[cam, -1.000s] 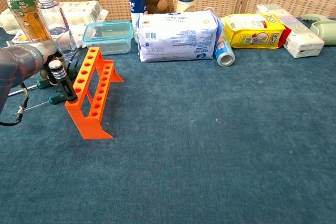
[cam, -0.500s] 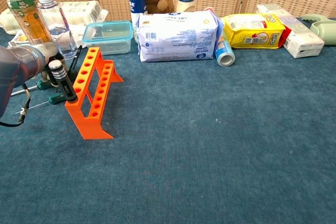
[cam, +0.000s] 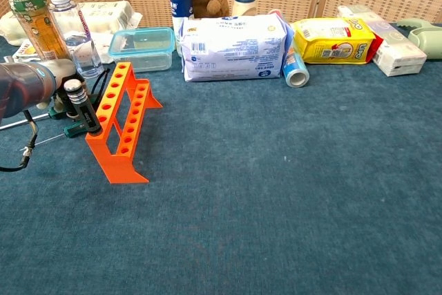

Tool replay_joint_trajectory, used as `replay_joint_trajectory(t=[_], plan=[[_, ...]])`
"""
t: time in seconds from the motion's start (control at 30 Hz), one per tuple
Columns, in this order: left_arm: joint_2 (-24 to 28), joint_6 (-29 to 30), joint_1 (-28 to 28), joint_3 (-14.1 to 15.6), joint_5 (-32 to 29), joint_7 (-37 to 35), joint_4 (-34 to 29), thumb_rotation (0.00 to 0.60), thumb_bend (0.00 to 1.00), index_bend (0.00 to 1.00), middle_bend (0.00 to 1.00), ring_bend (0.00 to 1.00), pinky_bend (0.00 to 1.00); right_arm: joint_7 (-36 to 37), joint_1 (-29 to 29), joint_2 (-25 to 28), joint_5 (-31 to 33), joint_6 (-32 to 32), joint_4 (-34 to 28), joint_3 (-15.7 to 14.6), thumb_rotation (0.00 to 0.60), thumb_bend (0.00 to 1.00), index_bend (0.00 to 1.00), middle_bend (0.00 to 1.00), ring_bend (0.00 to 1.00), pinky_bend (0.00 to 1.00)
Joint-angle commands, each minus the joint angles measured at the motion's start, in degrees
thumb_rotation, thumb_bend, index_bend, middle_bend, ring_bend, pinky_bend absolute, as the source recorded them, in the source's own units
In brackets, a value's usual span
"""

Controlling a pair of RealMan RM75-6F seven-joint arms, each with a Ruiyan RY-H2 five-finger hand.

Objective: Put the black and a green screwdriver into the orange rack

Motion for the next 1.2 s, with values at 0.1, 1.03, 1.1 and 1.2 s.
replay_joint_trajectory(t=[0.1, 1.03, 1.1, 1.2], plan=[[2.3, 2.2, 0.3, -0.6, 0.4, 0.0, -4.4, 0.6, 0.64, 0.43, 0.81, 0.72, 0.85, 0.0, 0.0, 0.0, -0.1, 0.0, 0.0, -0.1, 0.6, 0.03, 0.0, 0.0, 0.01, 0.0], [24.3, 4.7, 6.9, -5.1, 3.1, -9.6, -37.1, 0.6, 0.64, 0.43, 0.81, 0.72, 0.85, -1.3, 0.0, -0.4, -0.4, -0.2, -0.3, -0.3, 0.6, 0.03, 0.0, 0.0, 0.01, 0.0], [27.0, 3.7, 7.9, -5.9, 2.7, -11.3, -40.2, 0.6, 0.64, 0.43, 0.81, 0.72, 0.85, -1.6, 0.0, -0.5, -0.3, -0.2, -0.4, -0.3, 0.6, 0.03, 0.0, 0.0, 0.01, 0.0], [31.5, 3.1, 9.3, -6.3, 3.1, -13.1, -45.2, 0.6, 0.64, 0.43, 0.81, 0.72, 0.85, -1.9, 0.1, -0.6, -0.3, -0.3, -0.5, -0.2, 0.6, 0.04, 0.0, 0.0, 0.01, 0.0]])
